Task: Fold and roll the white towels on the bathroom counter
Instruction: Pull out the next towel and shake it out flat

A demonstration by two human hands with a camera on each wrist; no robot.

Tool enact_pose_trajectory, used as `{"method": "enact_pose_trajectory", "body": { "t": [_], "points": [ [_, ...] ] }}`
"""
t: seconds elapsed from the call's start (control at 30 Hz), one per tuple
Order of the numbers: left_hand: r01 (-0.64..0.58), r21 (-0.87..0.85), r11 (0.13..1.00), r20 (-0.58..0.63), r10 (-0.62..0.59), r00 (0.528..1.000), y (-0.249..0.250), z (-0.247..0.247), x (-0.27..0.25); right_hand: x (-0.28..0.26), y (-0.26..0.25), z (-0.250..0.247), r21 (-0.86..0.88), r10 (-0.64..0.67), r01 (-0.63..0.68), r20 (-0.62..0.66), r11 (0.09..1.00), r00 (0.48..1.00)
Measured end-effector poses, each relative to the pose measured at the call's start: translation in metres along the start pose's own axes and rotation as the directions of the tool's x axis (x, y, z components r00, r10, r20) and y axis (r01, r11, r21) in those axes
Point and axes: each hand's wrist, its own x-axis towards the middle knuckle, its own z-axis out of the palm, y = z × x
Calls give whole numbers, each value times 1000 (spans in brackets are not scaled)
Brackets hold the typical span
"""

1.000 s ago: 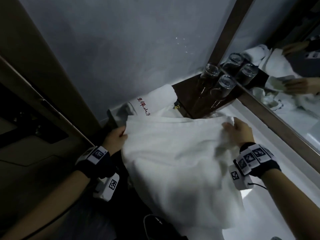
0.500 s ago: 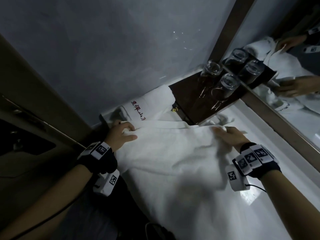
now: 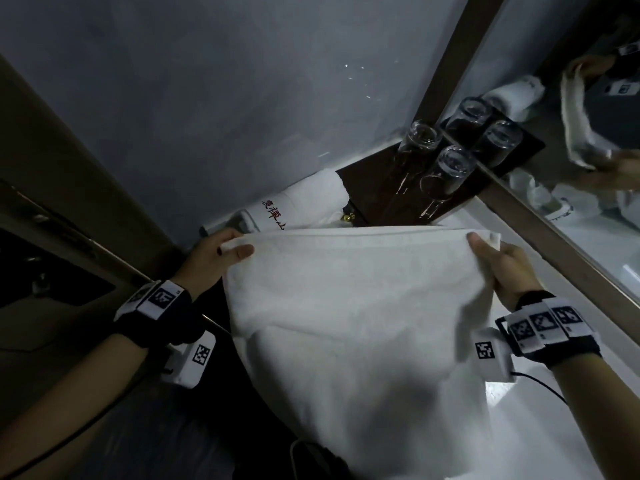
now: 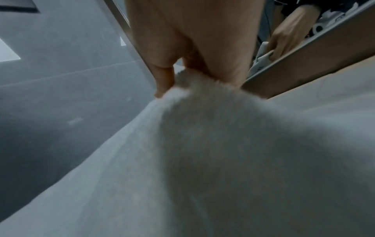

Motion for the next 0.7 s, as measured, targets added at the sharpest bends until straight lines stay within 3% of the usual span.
{"method": "enact_pose_trajectory", "body": {
  "t": [0.2, 0.37, 0.43, 0.5, 0.57, 0.63, 0.7],
  "points": [
    [0, 148, 989, -131, 19, 991, 20, -3, 8, 12, 3, 4, -21, -68, 66, -121, 998, 990],
    [-17, 261, 965, -263, 88, 961, 37, -9, 27, 31, -5, 11, -95, -178, 165, -147, 982, 973],
    [25, 373, 928, -221, 62, 973, 39, -15, 37, 40, -10, 13, -175, -274, 253, -109, 952, 956],
    [20, 414, 910, -35, -6, 999, 40, -22, 48, 51, -15, 13, -292, -319, 282, -86, 914, 944],
    [27, 381, 924, 116, -77, 990, 42, -26, 55, 60, -20, 12, -433, -301, 245, -65, 868, 951],
    [20, 409, 912, 92, -63, 994, 45, -25, 58, 68, -24, 11, -594, -252, 178, -44, 785, 967],
    [0, 456, 890, -39, 20, 999, 50, -19, 59, 72, -29, 14, -656, -244, 139, -72, 742, 967]
  ]
}}
